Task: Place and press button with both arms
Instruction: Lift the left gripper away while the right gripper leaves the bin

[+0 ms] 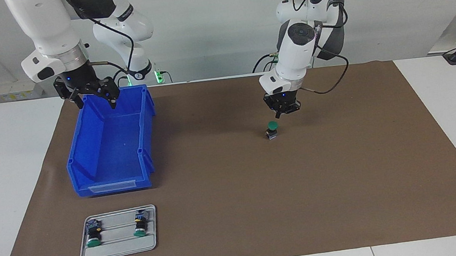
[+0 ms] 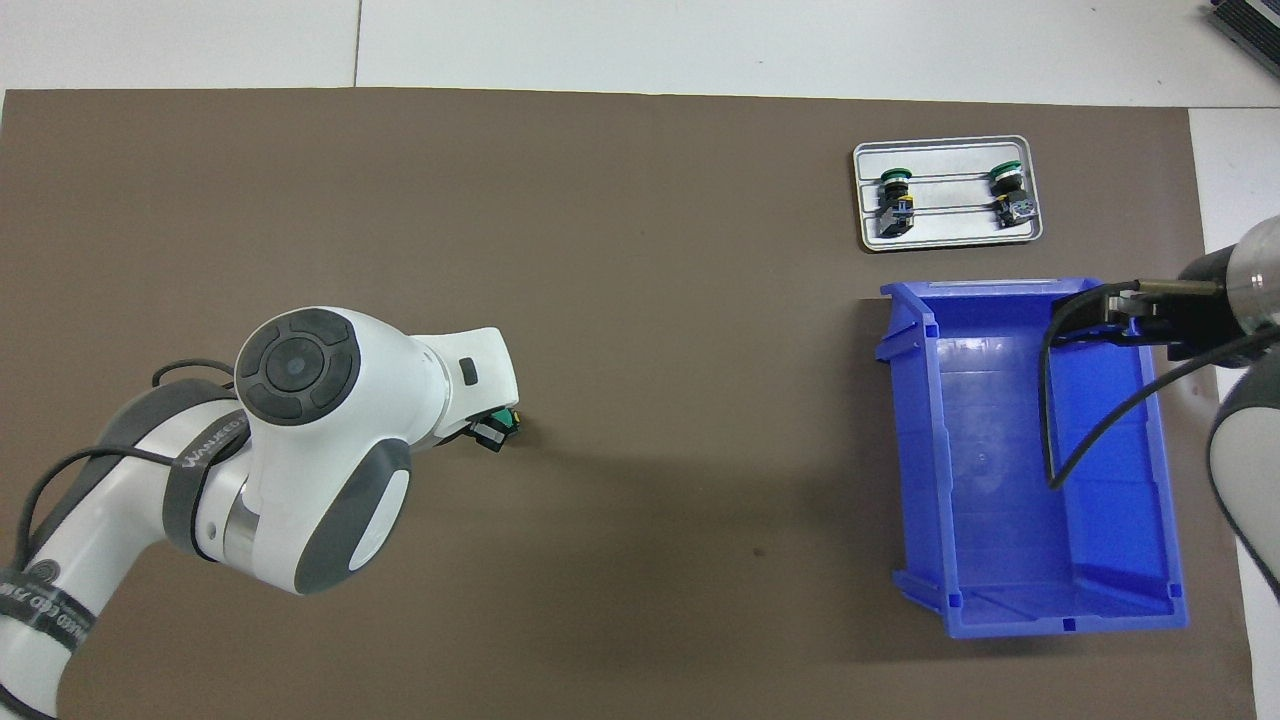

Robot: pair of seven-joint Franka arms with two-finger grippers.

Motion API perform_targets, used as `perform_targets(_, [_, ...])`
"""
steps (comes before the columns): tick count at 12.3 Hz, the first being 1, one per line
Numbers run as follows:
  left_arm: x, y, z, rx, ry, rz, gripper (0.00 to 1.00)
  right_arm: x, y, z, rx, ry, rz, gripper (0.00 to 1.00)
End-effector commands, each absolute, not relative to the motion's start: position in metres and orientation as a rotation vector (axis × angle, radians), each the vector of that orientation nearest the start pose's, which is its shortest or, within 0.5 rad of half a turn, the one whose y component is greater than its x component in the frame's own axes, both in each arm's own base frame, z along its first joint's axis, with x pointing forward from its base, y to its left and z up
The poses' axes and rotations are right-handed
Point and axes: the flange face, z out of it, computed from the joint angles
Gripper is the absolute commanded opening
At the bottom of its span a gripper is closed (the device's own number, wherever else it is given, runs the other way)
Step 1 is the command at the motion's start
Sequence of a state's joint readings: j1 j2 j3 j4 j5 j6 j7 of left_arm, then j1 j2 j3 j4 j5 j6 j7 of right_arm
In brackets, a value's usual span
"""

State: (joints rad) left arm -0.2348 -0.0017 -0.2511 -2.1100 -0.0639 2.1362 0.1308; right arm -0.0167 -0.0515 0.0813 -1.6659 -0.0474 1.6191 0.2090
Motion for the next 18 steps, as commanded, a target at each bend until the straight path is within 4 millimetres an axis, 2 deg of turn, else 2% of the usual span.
perform_targets(1, [0.475,-0.258,0.412,-3.011,1.026,-0.088,0.0,0.539,0.029,0.614,-3.179,0.246,-0.04,1.0])
perform_targets(4, [0.465,-0.262,0.397,-2.971,1.131,-0.109,0.0,0.538,0.029,0.614,-3.18,0.241,-0.027,1.0])
perform_targets(11, [0.451,-0.271,0.366,-2.953,1.183,-0.058,0.0,0.536,0.029,0.613,-3.181,0.246,-0.018,1.0])
perform_targets(14, [0.435,-0.269,0.339,-2.943,1.199,-0.041,0.0,0.537,0.03,0.612,-3.18,0.256,-0.018,1.0])
perform_targets(16, [0.437,-0.271,0.337,-2.946,1.2,-0.05,0.0,0.536,0.03,0.613,-3.18,0.256,-0.023,1.0])
perform_targets(18, [0.452,-0.277,0.351,-2.954,1.198,-0.084,0.05,0.538,0.031,0.614,-3.179,0.251,-0.037,1.0])
